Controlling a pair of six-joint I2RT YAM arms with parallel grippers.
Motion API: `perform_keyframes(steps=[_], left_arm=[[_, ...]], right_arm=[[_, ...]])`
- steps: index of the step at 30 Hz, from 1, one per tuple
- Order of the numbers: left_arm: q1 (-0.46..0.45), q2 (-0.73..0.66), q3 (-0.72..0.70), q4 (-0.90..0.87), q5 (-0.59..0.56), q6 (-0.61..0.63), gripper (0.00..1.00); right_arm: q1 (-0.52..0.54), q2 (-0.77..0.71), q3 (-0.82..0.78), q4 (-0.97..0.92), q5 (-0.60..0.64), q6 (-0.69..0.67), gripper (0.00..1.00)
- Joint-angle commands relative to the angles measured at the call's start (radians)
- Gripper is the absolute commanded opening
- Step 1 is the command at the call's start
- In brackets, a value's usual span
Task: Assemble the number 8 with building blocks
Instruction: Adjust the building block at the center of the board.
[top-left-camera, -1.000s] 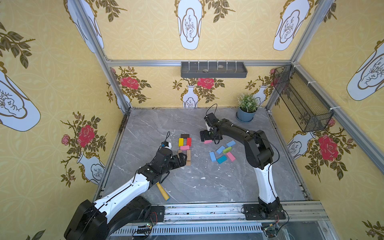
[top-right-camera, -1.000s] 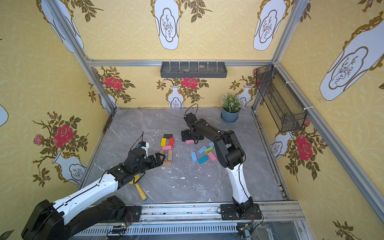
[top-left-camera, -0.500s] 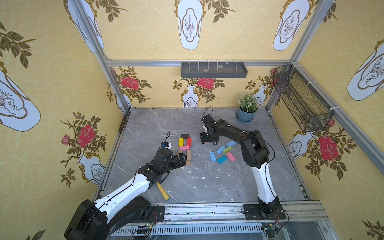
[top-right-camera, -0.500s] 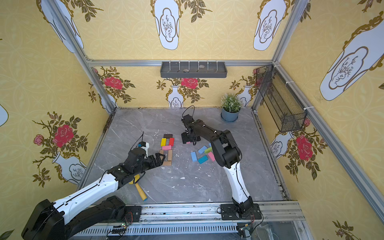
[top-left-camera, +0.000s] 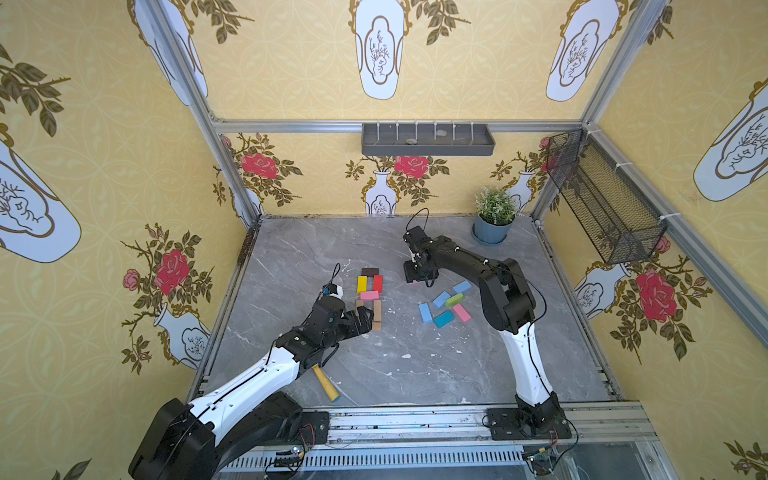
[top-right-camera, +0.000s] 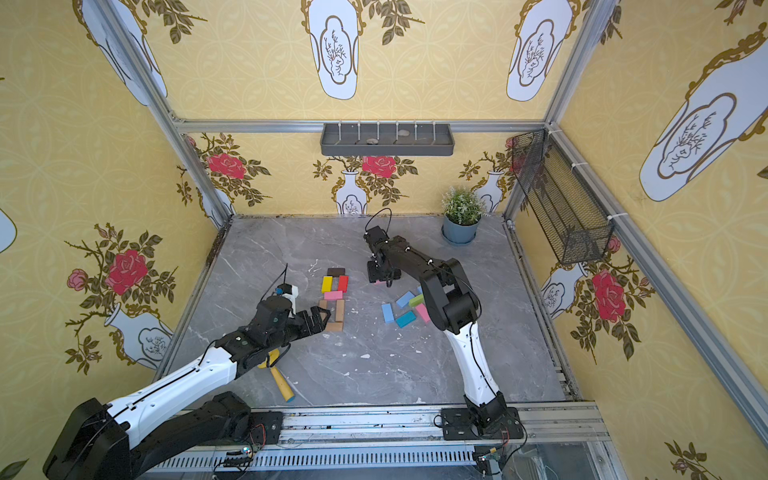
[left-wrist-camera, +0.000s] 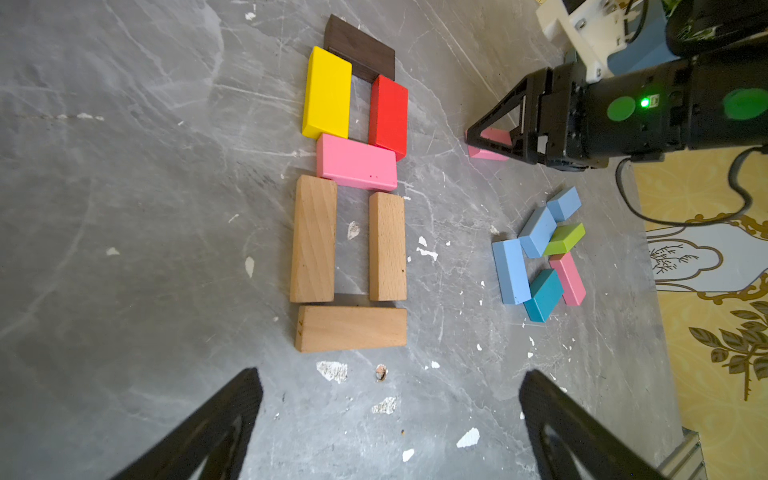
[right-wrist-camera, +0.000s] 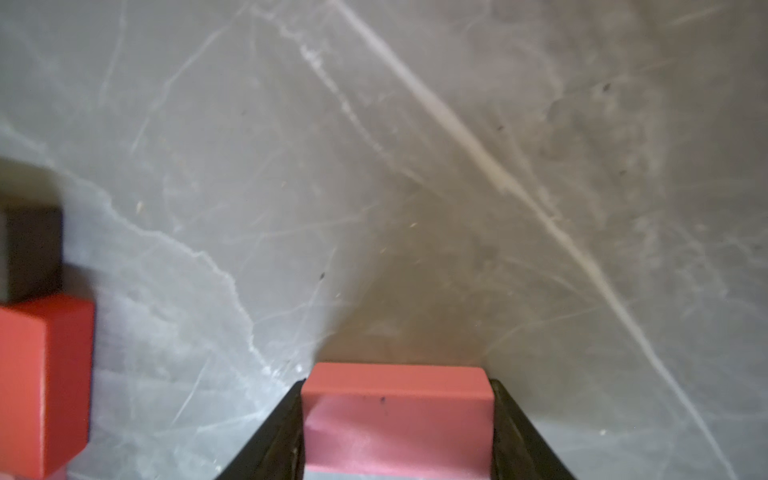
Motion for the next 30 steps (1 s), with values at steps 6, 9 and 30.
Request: perform_keyframes(steps=[6, 9, 30], left_arm=[[0.001, 0.007, 0.002, 0.020, 0.003, 0.003, 1.00], [0.001, 0.006, 0.002, 0.023, 0.003, -0.001, 1.00], [0.002, -0.036, -0.010, 0.042, 0.010, 0.029, 1.00]], right_arm=[[-0.036, 0.099, 0.120, -0.048, 0.012, 0.018, 0.56], [-0.040, 0.120, 0.145, -0.058, 0.026, 0.021, 0.60], [-0.023, -0.112, 0.067, -0.072, 0.063, 0.044, 0.99]])
